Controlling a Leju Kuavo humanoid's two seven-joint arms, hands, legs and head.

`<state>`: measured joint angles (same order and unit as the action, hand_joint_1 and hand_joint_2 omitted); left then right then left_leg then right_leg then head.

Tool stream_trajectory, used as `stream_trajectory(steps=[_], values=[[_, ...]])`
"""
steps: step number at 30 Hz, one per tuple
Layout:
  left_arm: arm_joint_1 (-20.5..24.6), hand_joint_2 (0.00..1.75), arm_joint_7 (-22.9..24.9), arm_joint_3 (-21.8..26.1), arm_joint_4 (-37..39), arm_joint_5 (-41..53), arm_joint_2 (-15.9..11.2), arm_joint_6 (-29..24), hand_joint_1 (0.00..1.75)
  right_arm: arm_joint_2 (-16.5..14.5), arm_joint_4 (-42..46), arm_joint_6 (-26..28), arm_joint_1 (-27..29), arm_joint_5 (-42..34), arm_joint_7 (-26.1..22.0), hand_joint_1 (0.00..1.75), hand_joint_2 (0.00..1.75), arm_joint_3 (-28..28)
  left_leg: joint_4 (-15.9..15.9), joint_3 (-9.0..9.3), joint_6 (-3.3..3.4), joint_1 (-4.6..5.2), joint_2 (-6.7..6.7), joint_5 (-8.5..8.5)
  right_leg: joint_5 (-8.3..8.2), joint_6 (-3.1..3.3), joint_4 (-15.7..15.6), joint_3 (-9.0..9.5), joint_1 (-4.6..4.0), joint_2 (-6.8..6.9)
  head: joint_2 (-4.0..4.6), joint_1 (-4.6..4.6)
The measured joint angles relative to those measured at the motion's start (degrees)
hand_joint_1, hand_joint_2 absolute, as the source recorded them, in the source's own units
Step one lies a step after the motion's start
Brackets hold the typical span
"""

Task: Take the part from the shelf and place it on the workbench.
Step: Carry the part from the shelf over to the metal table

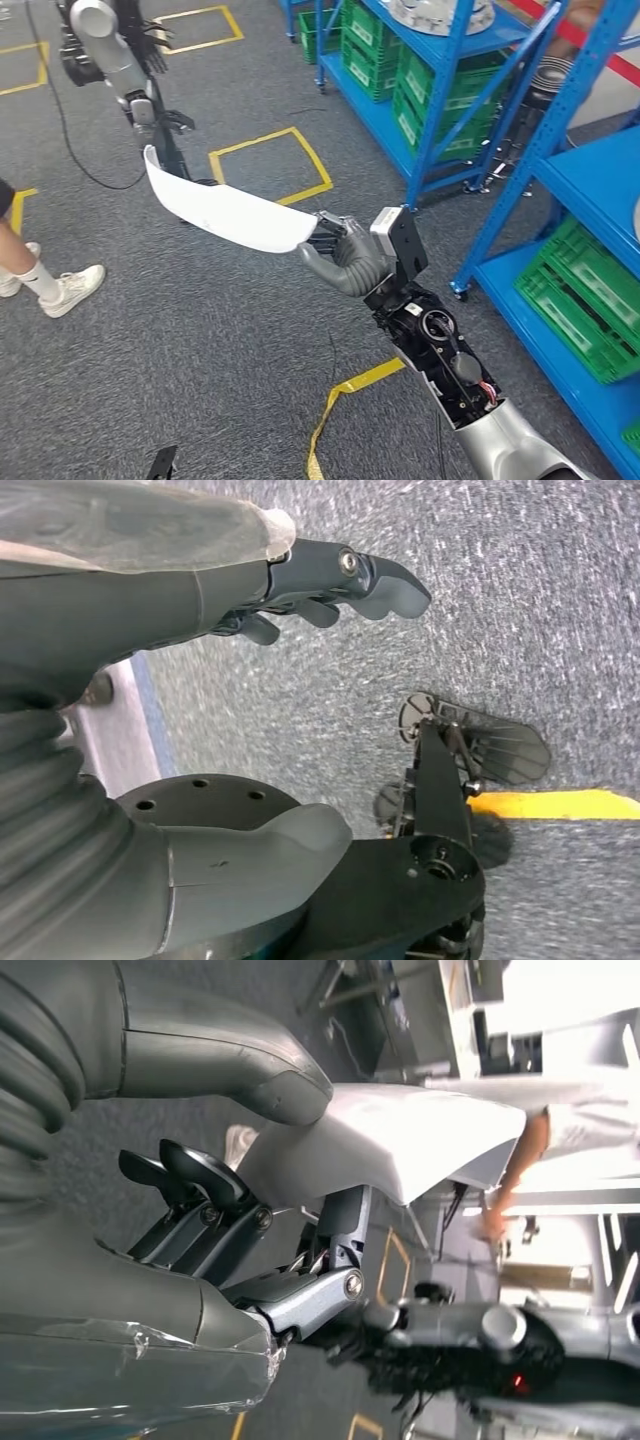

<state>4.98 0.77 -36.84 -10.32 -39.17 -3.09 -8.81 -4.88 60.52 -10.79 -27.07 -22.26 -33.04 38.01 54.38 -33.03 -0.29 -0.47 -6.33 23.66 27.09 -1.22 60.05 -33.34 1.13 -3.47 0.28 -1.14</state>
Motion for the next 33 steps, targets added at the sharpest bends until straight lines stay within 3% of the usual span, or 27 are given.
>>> stream_trajectory(steps=[2, 4, 5, 6, 8, 10, 11, 12, 13, 15, 16, 17, 19, 20, 22, 24, 25, 26, 27, 28, 30, 32, 33], values=[[0.01, 1.75, 0.08, -0.02, 0.0, -0.02, 0.01, 0.0, 0.0, 0.01, 0.04, 0.01, 0.1, 0.08, 0.13, 1.75, 1.75, 0.0, 0.37, -0.46, -0.65, -0.18, -1.37, 0.08, -0.47, 0.19, -2.9, 1.31, 0.07, -1.61, 0.0, 0.03], [-0.22, 1.75, 0.18, -0.1, 0.0, -0.03, -0.07, 0.0, 0.0, -0.01, 0.13, 0.02, 0.12, 0.08, 0.18, 1.75, 1.75, 0.01, 0.17, -0.8, -1.31, -0.46, -2.47, -0.1, -0.57, 0.75, -3.23, 1.55, -0.04, -0.49, 0.0, 0.11], [-0.39, 1.75, 0.22, -0.18, 0.0, -0.07, -0.05, 0.0, 0.0, -0.02, 0.24, 0.03, 0.07, 0.12, 0.2, 1.75, 1.75, 0.01, 0.55, -1.07, -1.58, -0.39, -1.77, 0.17, -0.7, 1.1, -3.49, 1.74, 0.02, 0.21, 0.0, 0.04], [-0.46, 1.75, 0.27, -0.26, 0.0, -0.14, -0.03, 0.0, 0.0, -0.03, 0.37, 0.04, -0.01, 0.18, 0.22, 1.75, 1.75, 0.01, 2.01, -1.85, -1.82, -0.27, -0.26, 1.01, -0.84, 1.42, -3.8, 1.91, 0.08, 0.99, 0.0, -0.3], [-0.34, 1.75, 0.29, -0.37, 0.0, -0.26, 0.07, -0.01, 0.0, -0.04, 0.52, 0.03, -0.08, 0.4, 0.37, 1.75, 1.75, -0.02, 8.58, -5.15, -2.25, -0.1, 3.89, 4.19, -0.94, 1.88, -4.16, 2.12, -0.11, 2.66, 0.0, -1.1], [-0.18, 1.75, 0.27, -0.41, 0.0, -0.28, 0.08, -0.02, 0.0, -0.03, 0.49, 0.04, -0.02, 0.65, 0.65, 1.75, 1.75, -0.02, 15.99, -8.99, -2.51, -0.23, 5.58, 6.86, -0.82, 2.12, -4.19, 2.14, -0.45, 4.43, 0.0, -1.51], [-0.19, 1.75, 0.24, -0.44, 0.0, -0.28, 0.08, -0.02, 0.0, -0.03, 0.46, 0.05, 0.0, 0.82, 0.81, 1.75, 1.75, -0.02, 17.33, -9.74, -2.51, -0.27, 5.78, 6.85, -0.72, 2.18, -4.19, 2.16, -0.55, 5.29, 0.0, -1.6], [-0.23, 1.75, 0.16, -0.49, 0.0, -0.28, 0.07, -0.02, 0.0, -0.03, 0.44, 0.07, -0.01, 1.03, 0.95, 1.75, 1.75, -0.01, 16.12, -9.18, -2.41, -0.27, 5.94, 5.75, -0.62, 2.2, -4.19, 2.22, -0.61, 6.1, 0.0, -1.74], [-0.25, 1.75, 0.05, -0.55, 0.0, -0.28, 0.04, -0.02, 0.0, -0.04, 0.45, 0.12, -0.07, 1.21, 1.06, 1.75, 1.75, 0.01, 12.65, -7.4, -2.21, -0.21, 6.34, 3.86, -0.49, 2.14, -4.19, 2.35, -0.65, 6.86, 0.0, -1.92], [-0.16, 1.75, -0.2, -0.69, 0.0, -0.29, -0.09, 0.0, 0.0, -0.05, 0.47, 0.34, -0.27, 1.45, 1.2, 1.75, 1.75, 0.02, 3.84, -2.71, -1.55, 0.3, 8.59, 0.43, -0.17, 1.83, -4.21, 2.73, -0.8, 8.19, 0.0, -2.29], [-0.06, 1.75, -0.27, -0.75, 0.0, -0.31, -0.16, 0.06, 0.0, -0.05, 0.48, 0.45, -0.39, 1.57, 1.25, 1.75, 1.75, 0.02, 1.1, -1.27, -1.18, 0.64, 9.38, -0.37, 0.0, 1.6, -4.23, 2.91, -0.87, 8.75, 0.0, -2.35], [0.02, 1.75, -0.31, -0.8, 0.0, -0.33, -0.24, 0.13, 0.0, -0.08, 0.49, 0.56, -0.5, 1.73, 1.29, 1.75, 1.75, 0.03, -0.15, -0.66, -0.85, 0.94, 9.72, -0.55, 0.16, 1.34, -4.26, 3.06, -0.93, 9.25, 0.0, -2.38], [0.03, 1.75, -0.32, -0.96, 0.0, -0.39, -0.44, 0.24, 0.0, -0.19, 0.51, 0.64, -0.65, 2.06, 1.35, 1.75, 1.75, 0.05, -0.47, -0.61, -0.29, 1.09, 8.42, -0.57, 0.45, 0.76, -4.43, 3.42, -0.93, 10.2, 0.0, -2.28], [-0.06, 1.75, -0.31, -1.09, 0.0, -0.4, -0.52, 0.25, 0.0, -0.27, 0.54, 0.71, -0.7, 2.18, 1.38, 1.75, 1.75, 0.07, -0.74, -0.41, -0.04, 0.96, 7.78, -0.65, 0.78, 0.46, -4.19, 3.56, -0.85, 9.75, 0.0, -2.22], [-0.13, 1.75, -0.28, -1.29, 0.0, -0.45, -0.63, 0.26, 0.0, -0.4, 0.63, 0.78, -0.86, 2.25, 1.36, 1.75, 1.75, 0.1, -1.34, 0.12, 0.56, 0.57, 6.6, -0.89, 2.91, 0.1, -0.85, 2.34, -0.74, 6.98, 0.0, -1.89], [-0.02, 1.75, -0.27, -1.37, 0.0, -0.5, -0.7, 0.25, 0.0, -0.42, 0.63, 0.83, -0.83, 2.24, 1.34, 1.75, 1.75, 0.15, -1.42, 0.29, 0.92, 0.46, 5.34, -0.88, 6.62, 0.03, 7.19, -1.58, -0.62, 4.14, 0.0, -1.36], [0.04, 1.75, -0.28, -1.4, 0.0, -0.51, -0.72, 0.24, 0.0, -0.41, 0.56, 0.88, -0.73, 2.24, 1.35, 1.75, 1.75, 0.16, -1.39, 0.32, 0.98, 0.47, 4.55, -0.84, 7.9, -0.02, 11.06, -3.69, -0.61, 3.68, 0.0, -1.09], [0.05, 1.75, -0.28, -1.44, 0.0, -0.52, -0.72, 0.24, 0.0, -0.39, 0.48, 0.95, -0.63, 2.24, 1.37, 1.75, 1.75, 0.17, -1.33, 0.36, 1.0, 0.46, 3.69, -0.8, 8.09, -0.08, 13.18, -5.04, -0.59, 3.54, 0.0, -0.9], [0.04, 1.75, -0.29, -1.48, 0.0, -0.52, -0.72, 0.24, 0.0, -0.38, 0.42, 1.01, -0.57, 2.24, 1.38, 1.75, 1.75, 0.19, -1.23, 0.42, 0.96, 0.42, 2.81, -0.74, 7.03, -0.1, 12.95, -5.3, -0.56, 3.47, 0.0, -0.76], [0.01, 1.75, -0.29, -1.54, 0.0, -0.52, -0.72, 0.24, 0.0, -0.37, 0.37, 1.06, -0.56, 2.24, 1.38, 1.75, 1.75, 0.2, -1.06, 0.52, 0.85, 0.33, 1.9, -0.63, 4.83, -0.09, 10.21, -4.35, -0.49, 3.2, 0.0, -0.61], [0.02, 1.75, -0.3, -1.64, -0.01, -0.52, -0.72, 0.24, 0.0, -0.35, 0.34, 1.08, -0.61, 2.24, 1.36, 1.75, 1.75, 0.22, -0.46, 0.48, 0.39, 0.19, 0.19, -0.24, 0.26, -0.11, 1.85, -1.04, -0.06, 0.34, 0.0, -0.33], [0.13, 1.75, -0.33, -1.7, -0.01, -0.52, -0.75, 0.24, 0.0, -0.32, 0.33, 1.12, -0.57, 2.24, 1.36, 1.75, 1.75, 0.24, 0.12, -0.16, -0.25, 0.02, -1.33, -0.07, -1.3, -0.06, -3.0, 0.85, 0.35, -2.63, 0.0, -0.36], [0.12, 1.75, -0.34, -1.72, -0.01, -0.52, -0.78, 0.24, 0.0, -0.31, 0.33, 1.16, -0.51, 2.24, 1.38, 1.75, 1.75, 0.25, 0.14, -0.51, -0.64, -0.12, -2.1, -0.17, -1.04, 0.12, -3.39, 1.02, 0.32, -2.98, 0.0, -0.33]])
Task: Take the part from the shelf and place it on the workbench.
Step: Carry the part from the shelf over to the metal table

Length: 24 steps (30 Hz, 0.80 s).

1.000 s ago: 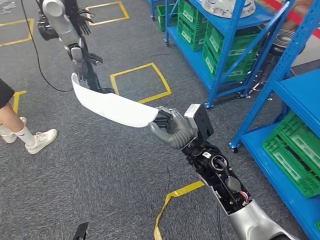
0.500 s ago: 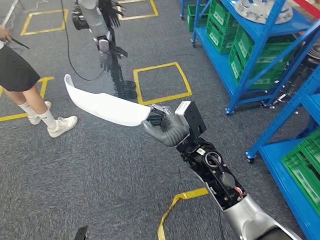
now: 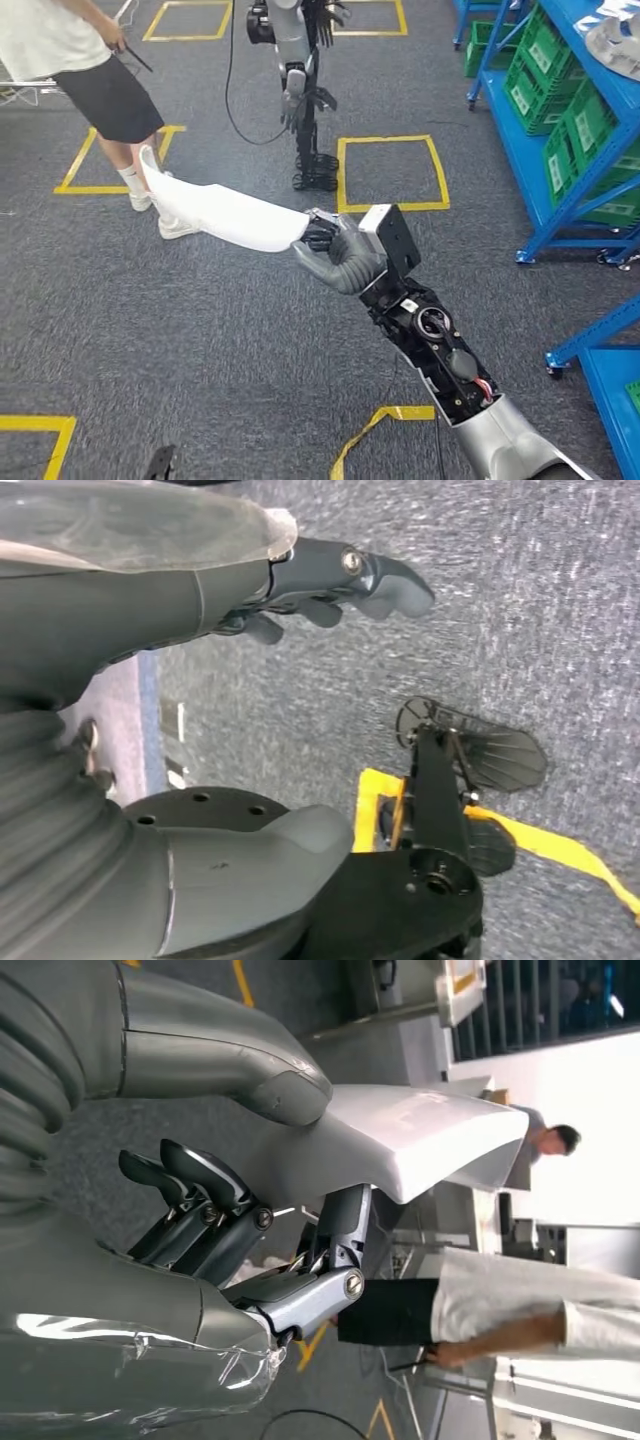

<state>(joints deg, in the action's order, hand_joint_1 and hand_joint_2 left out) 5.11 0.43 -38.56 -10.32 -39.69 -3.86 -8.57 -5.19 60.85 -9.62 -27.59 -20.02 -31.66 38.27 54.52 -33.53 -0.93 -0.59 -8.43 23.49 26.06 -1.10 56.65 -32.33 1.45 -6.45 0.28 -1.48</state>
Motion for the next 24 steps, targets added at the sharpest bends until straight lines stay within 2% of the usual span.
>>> stream_trajectory(steps=[1, 2, 3, 4, 5, 6, 7, 8, 9, 10, 11, 12, 13, 14, 15, 17, 19, 20, 21, 22, 23, 24], values=[[-0.09, 1.75, -0.01, -0.03, 0.01, 0.0, -0.06, 0.0, 0.0, -0.01, 0.02, 0.03, 0.02, 0.0, 0.02, 1.75, 1.75, 0.01, -0.16, -0.23, -0.38, -0.17, -0.82, -0.18, -0.03, 0.26, -0.26, 0.16, -0.03, 0.69, 0.0, 0.01], [-0.24, 1.75, -0.01, -0.05, 0.0, -0.01, -0.09, 0.01, 0.0, -0.03, 0.04, 0.06, -0.01, 0.0, 0.02, 1.75, 1.75, 0.02, -0.17, -0.36, -0.7, -0.28, -0.69, -0.18, -0.12, 0.6, -0.56, 0.38, -0.07, 1.49, 0.0, 0.07], [-0.34, 1.75, -0.01, -0.07, -0.01, -0.01, -0.09, 0.01, 0.0, -0.08, 0.09, 0.12, -0.08, 0.0, 0.01, 1.75, 1.75, 0.02, 0.5, -0.77, -1.0, -0.19, 0.66, 0.26, -0.25, 0.97, -0.9, 0.65, -0.03, 2.34, 0.0, -0.08], [-0.33, 1.75, -0.01, -0.09, -0.01, -0.02, -0.09, 0.02, 0.0, -0.13, 0.16, 0.19, -0.17, 0.0, -0.02, 1.75, 1.75, 0.01, 2.45, -1.78, -1.26, -0.06, 2.7, 1.34, -0.37, 1.26, -1.26, 0.91, 0.03, 3.27, 0.0, -0.44], [-0.19, 1.75, -0.01, -0.1, -0.02, -0.04, -0.04, 0.02, 0.0, -0.16, 0.22, 0.28, -0.23, 0.0, -0.04, 1.75, 1.75, -0.01, 5.8, -3.46, -1.52, -0.02, 5.15, 3.01, -0.39, 1.49, -1.48, 1.08, -0.05, 4.25, 0.0, -0.75], [0.0, 1.75, -0.01, -0.1, -0.02, -0.06, -0.03, 0.02, 0.0, -0.19, 0.28, 0.38, -0.22, 0.0, -0.04, 1.75, 1.75, -0.01, 10.1, -5.72, -1.82, -0.02, 6.88, 4.9, -0.33, 1.66, -1.57, 1.15, -0.18, 5.27, 0.0, -1.08], [0.16, 1.75, -0.01, -0.1, -0.02, -0.08, -0.03, 0.02, 0.0, -0.19, 0.32, 0.45, -0.21, 0.0, -0.02, 1.75, 1.75, -0.02, 14.21, -7.94, -2.05, -0.16, 7.6, 6.39, -0.23, 1.75, -1.58, 1.18, -0.28, 6.32, 0.0, -1.23], [0.24, 1.75, 0.01, -0.1, -0.01, -0.12, -0.03, 0.02, 0.0, -0.19, 0.33, 0.5, -0.17, 0.0, 0.01, 1.75, 1.75, -0.01, 16.87, -9.45, -2.21, -0.3, 7.86, 6.98, -0.1, 1.8, -1.58, 1.22, -0.33, 7.29, 0.0, -1.3], [0.23, 1.75, 0.02, -0.1, -0.01, -0.14, -0.03, 0.02, 0.0, -0.19, 0.33, 0.51, -0.14, 0.0, 0.02, 1.75, 1.75, -0.01, 17.19, -9.77, -2.32, -0.4, 7.99, 6.44, 0.04, 1.76, -1.58, 1.31, -0.34, 8.18, 0.0, -1.44], [0.2, 1.75, 0.04, -0.1, 0.0, -0.16, -0.04, 0.03, 0.0, -0.19, 0.34, 0.51, -0.13, 0.0, 0.03, 1.75, 1.75, 0.0, 14.89, -8.68, -2.36, -0.47, 8.23, 4.84, 0.21, 1.66, -1.58, 1.48, -0.32, 8.98, 0.0, -1.62], [0.18, 1.75, 0.05, -0.1, 0.01, -0.17, -0.08, 0.03, 0.0, -0.19, 0.36, 0.51, -0.14, 0.0, 0.03, 1.75, 1.75, 0.01, 10.59, -6.46, -2.34, -0.49, 8.94, 2.63, 0.43, 1.48, -1.58, 1.76, -0.3, 9.73, 0.0, -1.86], [0.21, 1.75, 0.05, -0.1, 0.0, -0.17, -0.1, 0.05, 0.0, -0.19, 0.4, 0.53, -0.16, 0.0, 0.03, 1.75, 1.75, 0.0, 5.93, -4.0, -2.22, -0.35, 10.23, 0.77, 0.69, 1.22, -1.58, 2.05, -0.4, 10.39, 0.0, -2.17], [0.27, 1.75, 0.05, -0.1, -0.01, -0.18, -0.14, 0.07, 0.0, -0.19, 0.44, 0.55, -0.22, 0.0, 0.03, 1.75, 1.75, -0.01, 2.26, -2.07, -1.92, -0.17, 11.2, -0.57, 0.94, 0.93, -1.59, 2.32, -0.55, 11.0, 0.0, -2.41], [0.34, 1.75, 0.05, -0.11, -0.01, -0.18, -0.15, 0.09, 0.0, -0.19, 0.48, 0.56, -0.28, 0.0, 0.02, 1.75, 1.75, -0.01, 0.16, -0.98, -1.55, 0.02, 11.9, -1.16, 1.15, 0.63, -1.6, 2.55, -0.71, 11.45, 0.0, -2.49], [0.4, 1.75, 0.05, -0.11, -0.02, -0.19, -0.15, 0.1, 0.0, -0.19, 0.51, 0.57, -0.34, 0.0, 0.01, 1.75, 1.75, -0.01, -0.4, -0.74, -1.13, 0.25, 11.94, -1.11, 1.33, 0.33, -1.66, 2.74, -0.87, 11.9, 0.0, -2.45], [0.36, 1.75, 0.05, -0.14, -0.02, -0.21, -0.16, 0.11, 0.0, -0.19, 0.6, 0.6, -0.41, 0.05, -0.01, 1.75, 1.75, 0.01, -0.42, -0.67, -0.33, 0.26, 10.63, -1.01, 1.74, -0.35, -1.75, 3.26, -0.83, 12.39, 0.0, -2.11], [0.27, 1.75, 0.05, -0.2, -0.02, -0.32, -0.14, 0.11, 0.0, -0.21, 0.95, 0.65, -0.44, 0.2, -0.08, 1.75, 1.75, 0.02, -0.67, -0.24, 0.48, 0.02, 9.44, -0.91, 3.45, -0.83, 0.51, 2.77, -0.61, 10.39, 0.0, -1.68], [0.27, 1.75, 0.03, -0.25, -0.02, -0.42, -0.14, 0.11, 0.0, -0.2, 1.21, 0.68, -0.41, 0.38, -0.1, 1.75, 1.75, 0.02, -0.76, -0.04, 0.86, -0.11, 8.89, -0.87, 5.12, -0.91, 3.65, 1.41, -0.52, 8.82, 0.0, -1.33], [0.29, 1.75, -0.02, -0.32, -0.02, -0.52, -0.14, 0.11, 0.0, -0.19, 1.45, 0.68, -0.33, 0.56, -0.1, 1.75, 1.75, 0.03, -0.75, 0.04, 1.15, -0.06, 8.28, -0.8, 7.12, -0.85, 8.02, -0.7, -0.52, 7.5, 0.0, -0.93], [0.32, 1.75, -0.08, -0.39, -0.02, -0.61, -0.14, 0.11, 0.0, -0.16, 1.67, 0.68, -0.14, 0.77, -0.04, 1.75, 1.75, 0.03, -0.74, 0.09, 1.35, 0.02, 7.59, -0.75, 8.83, -0.81, 12.57, -3.11, -0.55, 6.89, 0.0, -0.58], [0.33, 1.75, -0.14, -0.45, -0.02, -0.68, -0.14, 0.12, 0.0, -0.13, 1.85, 0.68, 0.12, 0.99, 0.06, 1.75, 1.75, 0.04, -0.74, 0.17, 1.44, 0.12, 6.77, -0.7, 9.69, -0.75, 15.98, -5.14, -0.58, 6.62, 0.0, -0.35], [0.31, 1.75, -0.17, -0.5, -0.02, -0.71, -0.13, 0.12, 0.0, -0.08, 2.02, 0.68, 0.39, 1.13, 0.16, 1.75, 1.75, 0.05, -0.72, 0.27, 1.48, 0.19, 5.87, -0.66, 9.31, -0.66, 17.23, -6.21, -0.6, 6.49, 0.0, -0.2]])
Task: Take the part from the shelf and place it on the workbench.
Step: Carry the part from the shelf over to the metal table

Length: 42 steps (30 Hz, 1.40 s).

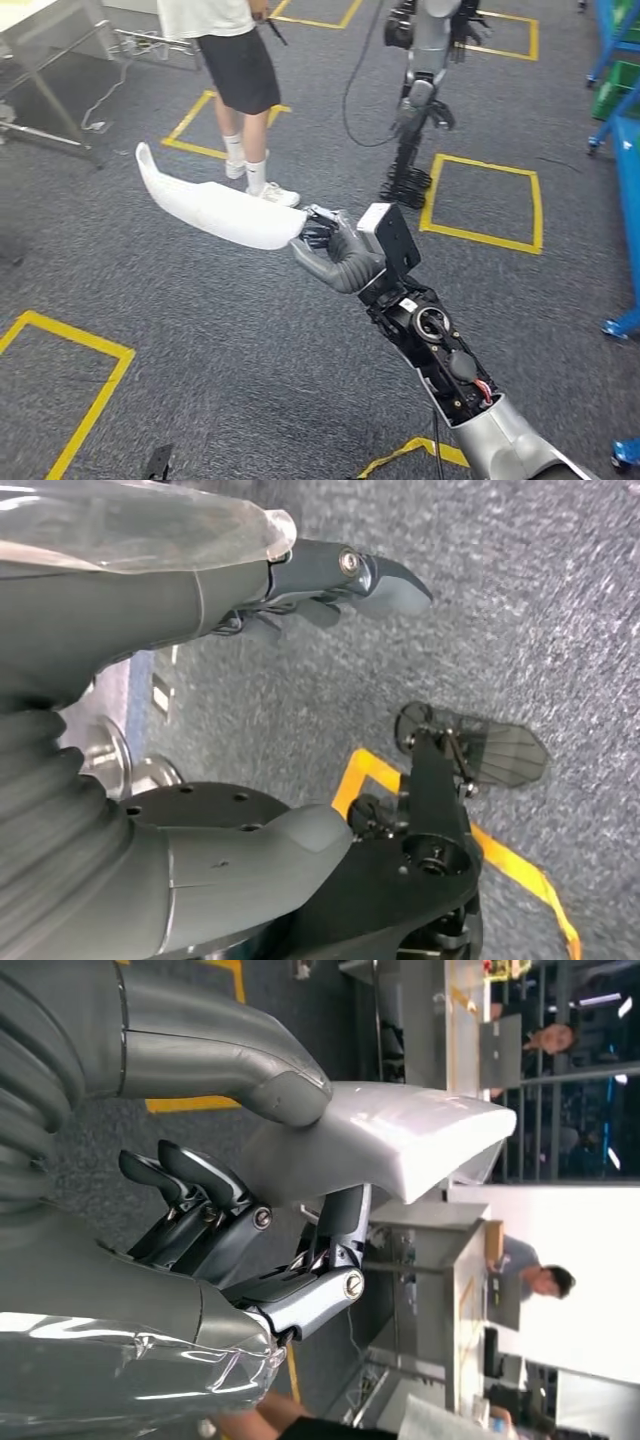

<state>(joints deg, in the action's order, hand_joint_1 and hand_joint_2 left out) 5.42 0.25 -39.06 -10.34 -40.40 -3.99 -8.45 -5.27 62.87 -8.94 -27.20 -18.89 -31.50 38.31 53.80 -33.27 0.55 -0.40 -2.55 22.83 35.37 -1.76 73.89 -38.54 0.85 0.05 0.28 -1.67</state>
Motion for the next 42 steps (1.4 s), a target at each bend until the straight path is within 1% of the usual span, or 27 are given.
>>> stream_trajectory(steps=[1, 2, 4, 6, 8, 9, 11, 13, 15, 16, 17, 19, 21, 23, 24, 26, 28, 29, 30, 31, 33, 35, 37, 38, 39, 40, 42], values=[[-0.03, 1.75, -0.01, -0.04, 0.0, -0.01, 0.01, 0.01, 0.0, 0.05, 0.2, 0.0, 0.2, 0.08, 0.09, 1.75, 1.75, 0.01, 0.02, 0.13, 0.01, 0.05, -0.9, 0.04, -1.53, 0.16, -1.12, 0.04, 0.0, -0.14, 0.0, 0.11], [-0.04, 1.75, -0.01, -0.1, 0.0, -0.01, 0.02, 0.01, 0.0, 0.09, 0.42, 0.01, 0.28, 0.11, 0.14, 1.75, 1.75, 0.02, 0.06, 0.29, -0.04, 0.05, -1.82, 0.1, -4.11, 0.39, -4.71, 1.26, 0.0, -0.58, 0.0, 0.23], [-0.02, 1.75, -0.01, -0.22, 0.0, -0.01, 0.08, 0.0, 0.0, 0.11, 0.91, 0.12, 0.22, 0.12, 0.18, 1.75, 1.75, 0.03, 0.22, 0.41, -0.29, 0.04, -3.45, 0.26, -8.64, 0.86, -13.54, 4.7, 0.11, -2.85, 0.0, 0.46], [0.0, 1.75, -0.01, -0.38, 0.0, -0.02, 0.11, -0.01, 0.0, 0.13, 1.29, 0.31, 0.22, 0.12, 0.21, 1.75, 1.75, 0.06, 0.33, 0.16, -0.82, -0.13, -4.84, 0.29, -10.02, 1.08, -18.07, 6.6, 0.13, -4.44, 0.0, 0.55], [-0.18, 1.75, -0.01, -0.51, 0.01, -0.03, 0.0, -0.01, 0.0, 0.14, 1.55, 0.46, 0.26, 0.12, 0.31, 1.75, 1.75, 0.09, 0.11, -0.11, -1.56, -0.32, -6.11, 0.11, -9.92, 1.36, -18.57, 6.96, 0.03, -3.63, 0.0, 0.66], [-0.32, 1.75, -0.01, -0.56, -0.01, -0.03, 0.0, -0.01, 0.0, 0.12, 1.74, 0.52, 0.24, 0.12, 0.35, 1.75, 1.75, 0.08, 0.26, -0.22, -1.89, -0.28, -5.77, 0.26, -10.03, 1.63, -18.89, 7.2, 0.1, -2.95, 0.0, 0.78], [-0.39, 1.75, -0.01, -0.68, -0.04, -0.05, -0.05, -0.01, 0.0, 0.08, 2.22, 0.57, 0.15, 0.13, 0.37, 1.75, 1.75, 0.07, 3.48, -1.79, -2.53, -0.1, -2.77, 2.14, -10.28, 2.19, -19.66, 7.74, 0.43, -1.45, 0.0, 0.3], [-0.2, 1.75, -0.01, -0.8, -0.07, -0.09, 0.0, -0.01, 0.0, 0.08, 2.45, 0.6, 0.22, 0.14, 0.48, 1.75, 1.75, 0.06, 11.17, -5.62, -3.12, -0.3, 0.79, 5.64, -10.21, 2.47, -19.9, 7.99, 0.35, 0.15, 0.0, -0.4], [-0.1, 1.75, 0.0, -0.89, -0.06, -0.14, 0.01, -0.01, 0.0, 0.09, 2.46, 0.57, 0.39, 0.22, 0.67, 1.75, 1.75, 0.06, 16.69, -8.65, -3.54, -0.61, 1.91, 7.13, -9.96, 2.43, -19.89, 8.11, 0.28, 1.81, 0.0, -0.62], [-0.11, 1.75, 0.01, -0.92, -0.05, -0.17, -0.01, -0.01, 0.0, 0.09, 2.46, 0.55, 0.43, 0.26, 0.72, 1.75, 1.75, 0.07, 16.18, -8.54, -3.67, -0.72, 2.16, 6.27, -9.81, 2.32, -19.88, 8.21, 0.31, 2.57, 0.0, -0.77], [-0.13, 1.75, 0.01, -0.93, -0.04, -0.19, -0.04, -0.01, 0.0, 0.09, 2.46, 0.52, 0.45, 0.28, 0.74, 1.75, 1.75, 0.08, 13.37, -7.21, -3.74, -0.81, 2.56, 4.51, -9.63, 2.15, -19.87, 8.39, 0.37, 3.3, 0.0, -0.93], [-0.02, 1.75, 0.01, -0.95, -0.05, -0.21, -0.09, -0.01, 0.0, 0.09, 2.52, 0.51, 0.44, 0.28, 0.74, 1.75, 1.75, 0.08, 4.81, -2.79, -3.69, -0.72, 5.16, 0.68, -9.13, 1.59, -19.85, 8.92, 0.23, 4.59, 0.0, -1.54], [0.17, 1.75, 0.01, -0.96, -0.07, -0.22, -0.08, -0.01, 0.0, 0.1, 2.6, 0.5, 0.32, 0.29, 0.75, 1.75, 1.75, 0.08, 0.24, -0.5, -3.0, -0.39, 6.93, -0.64, -8.64, 0.93, -19.84, 9.37, -0.16, 5.65, 0.0, -1.79], [0.21, 1.75, 0.07, -0.96, -0.07, -0.41, -0.08, -0.01, 0.0, 0.09, 2.66, 0.16, 0.17, 0.33, 0.75, 1.75, 1.75, 0.09, 0.09, -0.56, -1.99, -0.2, 5.78, -0.3, -8.24, 0.3, -19.93, 9.81, -0.3, 6.76, 0.0, -1.44], [0.15, 1.75, 0.11, -0.96, -0.07, -0.6, -0.05, -0.02, 0.0, 0.08, 2.7, -0.09, 0.09, 0.46, 0.74, 1.75, 1.75, 0.1, 0.09, -0.51, -1.57, -0.25, 5.02, -0.2, -7.86, -0.06, -19.75, 10.02, -0.15, 6.69, 0.0, -1.21], [0.14, 1.75, 0.17, -0.96, -0.07, -0.92, -0.01, -0.06, 0.0, 0.05, 2.73, -0.56, -0.23, 0.77, 0.71, 1.75, 1.75, 0.17, -0.02, -0.27, -0.74, -0.43, 3.6, -0.16, -5.8, -0.5, -16.71, 9.02, 0.15, 4.36, 0.0, -0.76], [0.26, 1.75, 0.11, -0.96, -0.07, -1.03, 0.02, -0.13, 0.0, 0.06, 2.58, -0.78, -0.5, 0.91, 0.66, 1.75, 1.75, 0.27, -0.04, -0.13, -0.11, -0.38, 2.18, -0.07, -2.19, -0.44, -8.76, 5.13, 0.17, 1.23, 0.0, -0.09], [0.32, 1.75, 0.07, -0.97, -0.07, -1.04, 0.03, -0.15, 0.0, 0.08, 2.43, -0.83, -0.55, 0.91, 0.66, 1.75, 1.75, 0.32, -0.03, -0.08, 0.11, -0.25, 1.33, -0.02, -0.82, -0.34, -4.56, 2.78, 0.1, 0.58, 0.0, 0.19], [0.34, 1.75, 0.05, -0.97, -0.07, -1.03, 0.05, -0.15, 0.0, 0.1, 2.26, -0.85, -0.55, 0.93, 0.67, 1.75, 1.75, 0.36, -0.01, 0.01, 0.2, -0.12, 0.4, 0.04, -0.44, -0.23, -1.84, 1.02, 0.05, 0.26, 0.0, 0.38], [0.32, 1.75, 0.04, -0.98, -0.07, -1.03, 0.08, -0.15, 0.0, 0.1, 2.1, -0.84, -0.55, 0.97, 0.68, 1.75, 1.75, 0.41, 0.0, 0.15, 0.26, 0.0, -0.57, 0.11, -1.28, -0.05, -1.34, 0.22, 0.01, 0.08, 0.0, 0.49], [0.32, 1.75, 0.07, -0.99, -0.07, -1.0, 0.1, -0.14, 0.0, 0.11, 1.93, -0.75, -0.61, 1.08, 0.68, 1.75, 1.75, 0.51, 0.03, 0.58, 0.23, 0.12, -2.51, 0.31, -6.07, 0.59, -7.13, 1.78, -0.11, -0.8, 0.0, 0.64], [0.39, 1.75, 0.15, -1.02, -0.07, -0.96, 0.22, -0.11, 0.0, 0.16, 1.86, -0.62, -0.73, 1.14, 0.68, 1.75, 1.75, 0.65, 0.15, 0.76, -0.03, 0.1, -4.25, 0.55, -10.25, 1.31, -15.02, 4.62, -0.11, -3.59, 0.0, 0.66], [0.44, 1.75, 0.24, -1.06, -0.07, -0.89, 0.33, -0.01, 0.0, 0.24, 1.8, -0.5, -0.81, 1.26, 0.8, 1.75, 1.75, 0.79, 0.23, 0.43, -0.56, -0.24, -5.65, 0.61, -11.02, 1.5, -18.31, 5.9, -0.19, -5.19, 0.0, 0.67], [0.42, 1.75, 0.27, -1.09, -0.06, -0.86, 0.32, 0.04, 0.0, 0.25, 1.79, -0.46, -0.86, 1.37, 0.9, 1.75, 1.75, 0.85, 0.16, 0.25, -0.93, -0.4, -6.37, 0.55, -10.9, 1.5, -18.73, 6.14, -0.21, -4.72, 0.0, 0.74], [0.34, 1.75, 0.3, -1.15, -0.06, -0.85, 0.25, 0.09, 0.0, 0.23, 1.79, -0.44, -0.93, 1.52, 1.0, 1.75, 1.75, 0.88, 0.11, 0.16, -1.25, -0.48, -6.4, 0.55, -10.93, 1.62, -19.02, 6.4, -0.16, -4.06, 0.0, 0.92], [0.3, 1.75, 0.33, -1.24, -0.07, -0.84, 0.22, 0.12, 0.0, 0.18, 1.8, -0.43, -1.0, 1.69, 1.08, 1.75, 1.75, 0.89, 0.49, -0.05, -1.61, -0.36, -5.34, 0.85, -11.0, 1.81, -19.43, 6.75, -0.02, -3.32, 0.0, 0.89], [0.45, 1.75, 0.37, -1.5, -0.08, -0.84, 0.19, 0.15, 0.0, 0.08, 1.81, -0.42, -1.1, 1.88, 1.14, 1.75, 1.75, 0.9, 4.79, -2.17, -2.39, -0.2, -1.28, 3.14, -11.1, 2.21, -20.16, 7.42, 0.25, -1.67, 0.0, 0.34]])
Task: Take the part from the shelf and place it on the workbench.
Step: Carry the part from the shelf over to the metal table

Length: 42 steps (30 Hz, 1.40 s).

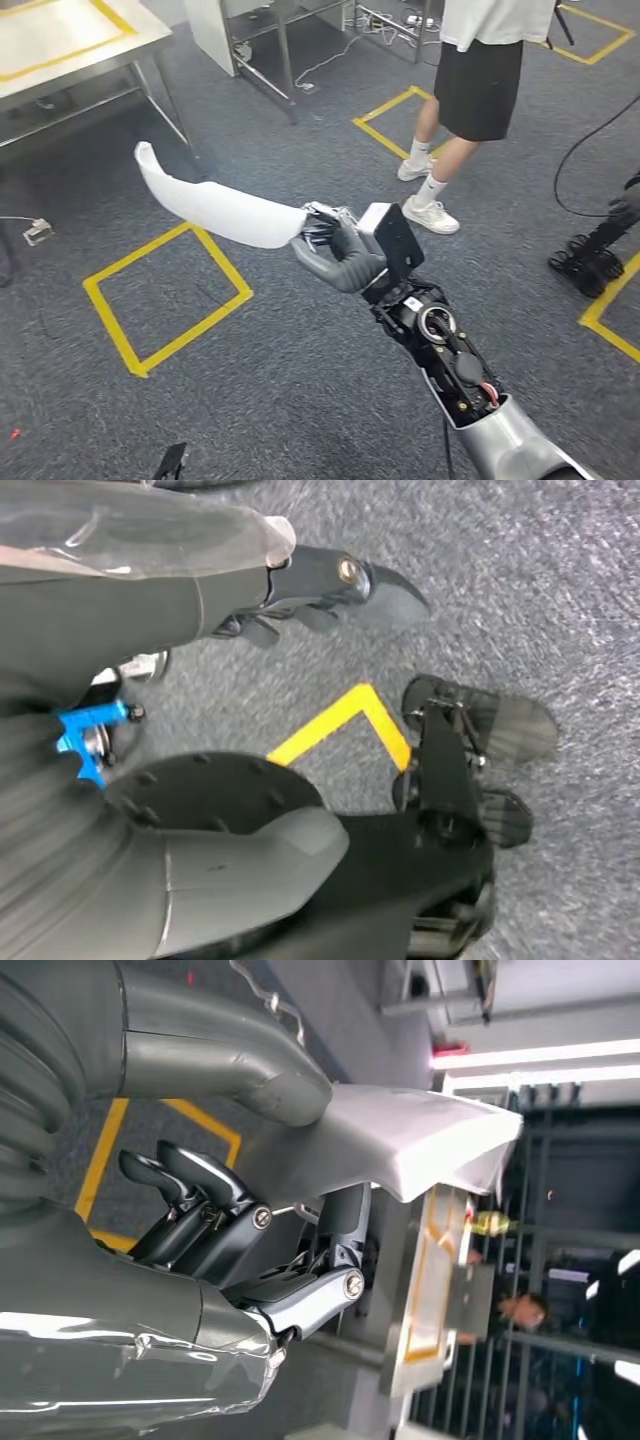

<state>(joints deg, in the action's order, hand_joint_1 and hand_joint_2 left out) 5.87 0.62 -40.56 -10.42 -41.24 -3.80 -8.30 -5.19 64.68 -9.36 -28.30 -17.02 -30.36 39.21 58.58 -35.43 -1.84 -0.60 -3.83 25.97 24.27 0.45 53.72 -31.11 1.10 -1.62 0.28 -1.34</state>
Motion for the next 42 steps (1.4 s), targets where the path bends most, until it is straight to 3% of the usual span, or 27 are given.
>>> stream_trajectory(steps=[2, 4, 5, 7, 9, 10, 12, 14, 15, 17, 19, 20, 21, 23, 24, 25, 27, 28, 30, 31, 32, 34, 35, 37, 39, 40, 42], values=[[0.23, 1.75, 0.01, -0.26, -0.01, 0.0, 0.07, 0.05, 0.0, -0.02, -0.04, 0.04, 0.11, 0.03, 0.05, 1.75, 1.75, 0.01, 7.93, -4.24, -0.83, -0.25, 2.8, 3.3, 0.22, 0.23, -0.1, 0.26, -0.09, 1.74, 0.0, -0.58], [0.21, 1.75, 0.01, -0.42, -0.01, 0.0, 0.07, 0.09, 0.0, -0.02, -0.13, 0.07, 0.25, 0.03, 0.13, 1.75, 1.75, 0.07, 11.84, -6.68, -1.37, -0.62, 3.32, 3.71, 0.55, 0.17, -0.07, 0.46, -0.05, 3.42, 0.0, -0.78], [0.16, 1.75, 0.01, -0.49, -0.01, 0.0, 0.03, 0.1, 0.0, -0.02, -0.17, 0.07, 0.25, 0.03, 0.16, 1.75, 1.75, 0.15, 10.54, -6.23, -1.56, -0.77, 3.48, 2.38, 0.74, 0.02, -0.04, 0.61, 0.03, 4.18, 0.0, -0.93], [0.13, 1.75, 0.01, -0.68, -0.01, 0.0, -0.05, 0.13, 0.0, -0.02, -0.19, 0.09, 0.18, 0.03, 0.19, 1.75, 1.75, 0.31, 2.68, -2.38, -1.76, -0.89, 5.19, -1.75, 1.28, -0.52, 0.09, 1.12, 0.15, 5.57, 0.0, -1.32], [0.22, 1.75, 0.01, -0.85, -0.01, 0.0, -0.09, 0.21, 0.0, -0.02, -0.17, 0.17, 0.11, 0.04, 0.22, 1.75, 1.75, 0.39, -3.53, 0.8, -1.14, -0.58, 7.11, -3.89, 1.9, -1.26, 0.3, 1.58, -0.1, 6.66, 0.0, -1.82], [0.21, 1.75, 0.01, -0.89, -0.01, -0.01, -0.09, 0.26, 0.0, -0.02, -0.16, 0.22, 0.08, 0.04, 0.24, 1.75, 1.75, 0.42, -4.59, 1.32, -0.58, -0.39, 7.46, -3.93, 2.17, -1.64, 0.35, 1.78, -0.33, 7.15, 0.0, -1.78], [0.07, 1.75, 0.01, -0.9, -0.01, -0.09, -0.14, 0.27, 0.0, -0.03, -0.16, 0.25, 0.04, 0.15, 0.33, 1.75, 1.75, 0.51, -4.44, 1.19, 0.63, -0.2, 6.07, -3.56, 2.57, -2.28, 0.27, 2.25, -0.42, 8.17, 0.0, -1.25], [-0.1, 1.75, 0.0, -0.93, -0.01, -0.18, -0.13, 0.26, 0.0, -0.05, -0.16, 0.25, -0.03, 0.27, 0.42, 1.75, 1.75, 0.61, -4.46, 1.31, 1.42, -0.35, 4.81, -3.43, 3.99, -2.86, 1.73, 2.09, -0.13, 7.09, 0.0, -0.84], [-0.12, 1.75, -0.02, -0.95, -0.01, -0.2, -0.12, 0.21, 0.0, -0.06, -0.16, 0.23, -0.08, 0.29, 0.45, 1.75, 1.75, 0.67, -4.51, 1.41, 1.77, -0.45, 4.17, -3.43, 5.54, -3.01, 4.26, 1.05, -0.03, 5.7, 0.0, -0.56], [-0.1, 1.75, -0.06, -0.97, -0.01, -0.23, -0.1, 0.13, 0.0, -0.05, -0.18, 0.21, -0.03, 0.29, 0.46, 1.75, 1.75, 0.79, -4.52, 1.51, 2.21, -0.34, 2.78, -3.38, 9.39, -2.9, 12.64, -3.12, -0.12, 2.84, 0.0, 0.13], [-0.14, 1.75, -0.09, -0.97, -0.01, -0.31, -0.05, 0.09, 0.0, -0.04, -0.29, 0.17, 0.21, 0.29, 0.51, 1.75, 1.75, 0.88, -4.47, 1.63, 2.42, 0.0, 1.14, -3.3, 10.64, -2.48, 18.58, -6.68, -0.41, 1.98, 0.0, 0.56], [-0.18, 1.75, -0.1, -0.97, -0.01, -0.34, -0.03, 0.09, 0.0, -0.04, -0.36, 0.14, 0.3, 0.29, 0.53, 1.75, 1.75, 0.92, -4.44, 1.74, 2.47, 0.16, 0.24, -3.24, 9.47, -2.15, 18.3, -7.03, -0.57, 1.78, 0.0, 0.64], [-0.21, 1.75, -0.1, -0.97, -0.01, -0.35, -0.02, 0.09, 0.0, -0.04, -0.42, 0.11, 0.32, 0.29, 0.54, 1.75, 1.75, 0.97, -4.41, 1.91, 2.51, 0.27, -0.65, -3.18, 7.23, -1.73, 15.68, -6.29, -0.74, 1.38, 0.0, 0.69], [-0.22, 1.75, -0.12, -0.97, -0.01, -0.36, 0.05, 0.08, 0.0, -0.04, -0.47, 0.07, 0.27, 0.29, 0.54, 1.75, 1.75, 1.1, -4.31, 2.13, 2.48, 0.43, -2.31, -3.02, 2.34, -0.75, 7.57, -3.35, -0.87, -1.07, 0.0, 0.69], [-0.19, 1.75, -0.14, -0.97, -0.01, -0.37, 0.08, 0.05, 0.0, -0.04, -0.48, 0.07, 0.25, 0.29, 0.54, 1.75, 1.75, 1.17, -4.23, 2.07, 2.38, 0.4, -3.09, -2.97, 1.0, -0.47, 4.37, -2.09, -0.87, -2.34, 0.0, 0.68], [-0.2, 1.75, -0.15, -0.97, -0.01, -0.39, 0.1, 0.02, 0.0, -0.04, -0.48, 0.07, 0.26, 0.29, 0.54, 1.75, 1.75, 1.24, -4.18, 1.94, 2.21, 0.3, -3.79, -2.97, 0.53, -0.32, 2.57, -1.38, -0.89, -3.21, 0.0, 0.66], [-0.38, 1.75, -0.16, -0.97, 0.0, -0.42, -0.02, -0.03, 0.0, -0.06, -0.48, 0.07, 0.28, 0.29, 0.56, 1.75, 1.75, 1.34, -4.34, 1.67, 1.62, 0.09, -5.15, -3.12, 0.79, -0.19, 1.67, -0.81, -0.88, -2.67, 0.0, 0.74], [-0.55, 1.75, -0.16, -0.97, -0.01, -0.43, -0.01, -0.03, 0.0, -0.11, -0.48, 0.05, 0.28, 0.29, 0.56, 1.75, 1.75, 1.38, -4.22, 1.58, 1.32, 0.12, -4.6, -3.03, 0.71, 0.01, 1.38, -0.55, -0.79, -1.95, 0.0, 0.76], [-0.73, 1.75, -0.16, -0.99, -0.03, -0.46, -0.08, -0.03, 0.0, -0.24, -0.45, 0.02, 0.21, 0.19, 0.51, 1.75, 1.75, 1.41, -1.35, 0.18, 0.66, 0.33, -1.01, -1.32, 0.53, 0.48, 0.67, 0.04, -0.5, -0.36, 0.0, 0.33], [-0.69, 1.75, -0.16, -1.01, -0.05, -0.49, -0.01, -0.03, 0.0, -0.28, -0.45, -0.01, 0.21, 0.09, 0.48, 1.75, 1.75, 1.41, 1.97, -1.44, 0.34, 0.24, 1.3, 0.34, 0.52, 0.66, 0.49, 0.21, -0.52, 0.47, 0.0, 0.05], [-0.58, 1.75, -0.16, -1.02, -0.05, -0.56, -0.04, -0.03, 0.0, -0.3, -0.47, -0.07, 0.23, -0.08, 0.45, 1.75, 1.75, 1.42, 6.05, -3.56, -0.02, 0.1, 2.64, 2.15, 0.59, 0.8, 0.46, 0.27, -0.56, 1.34, 0.0, -0.24], [-0.45, 1.75, -0.16, -1.05, -0.05, -0.8, -0.02, -0.07, 0.0, -0.3, -0.63, -0.38, 0.33, -0.76, 0.28, 1.75, 1.75, 1.44, 12.24, -6.91, -0.56, -0.32, 3.32, 3.98, 0.78, 0.85, 0.47, 0.33, -0.59, 3.13, 0.0, -0.51], [-0.47, 1.75, -0.16, -1.07, -0.05, -0.97, -0.03, -0.12, 0.0, -0.31, -0.76, -0.64, 0.37, -1.31, 0.08, 1.75, 1.75, 1.47, 12.32, -7.06, -0.75, -0.51, 3.44, 3.38, 0.91, 0.81, 0.48, 0.41, -0.58, 3.99, 0.0, -0.68], [-0.53, 1.75, -0.15, -1.15, -0.05, -1.25, -0.09, -0.22, 0.0, -0.35, -0.99, -1.05, 0.36, -2.47, -0.35, 1.75, 1.75, 1.54, 5.77, -3.7, -0.85, -0.72, 4.46, -0.28, 1.26, 0.5, 0.52, 0.77, -0.55, 5.51, 0.0, -1.09], [-0.45, 1.75, -0.15, -1.23, -0.06, -1.38, -0.11, -0.28, 0.0, -0.48, -1.13, -1.1, 0.25, -3.39, -0.67, 1.75, 1.75, 1.56, -2.07, 0.49, -0.41, -0.45, 6.47, -3.03, 1.72, -0.11, 0.61, 1.12, -0.83, 6.67, 0.0, -1.41], [-0.41, 1.75, -0.15, -1.28, -0.07, -1.4, -0.1, -0.3, 0.0, -0.57, -1.21, -1.18, 0.18, -3.89, -0.83, 1.75, 1.75, 1.57, -3.99, 1.51, -0.02, -0.29, 7.03, -3.45, 1.9, -0.42, 0.63, 1.25, -0.98, 7.1, 0.0, -1.36], [-0.51, 1.75, -0.13, -1.38, -0.07, -1.44, -0.09, -0.32, 0.0, -0.85, -1.46, -1.85, 0.08, -5.19, -1.12, 1.75, 1.75, 1.6, -4.54, 1.67, 0.85, -0.05, 6.5, -3.35, 2.14, -0.99, 0.6, 1.54, -1.14, 7.83, 0.0, -0.96]])
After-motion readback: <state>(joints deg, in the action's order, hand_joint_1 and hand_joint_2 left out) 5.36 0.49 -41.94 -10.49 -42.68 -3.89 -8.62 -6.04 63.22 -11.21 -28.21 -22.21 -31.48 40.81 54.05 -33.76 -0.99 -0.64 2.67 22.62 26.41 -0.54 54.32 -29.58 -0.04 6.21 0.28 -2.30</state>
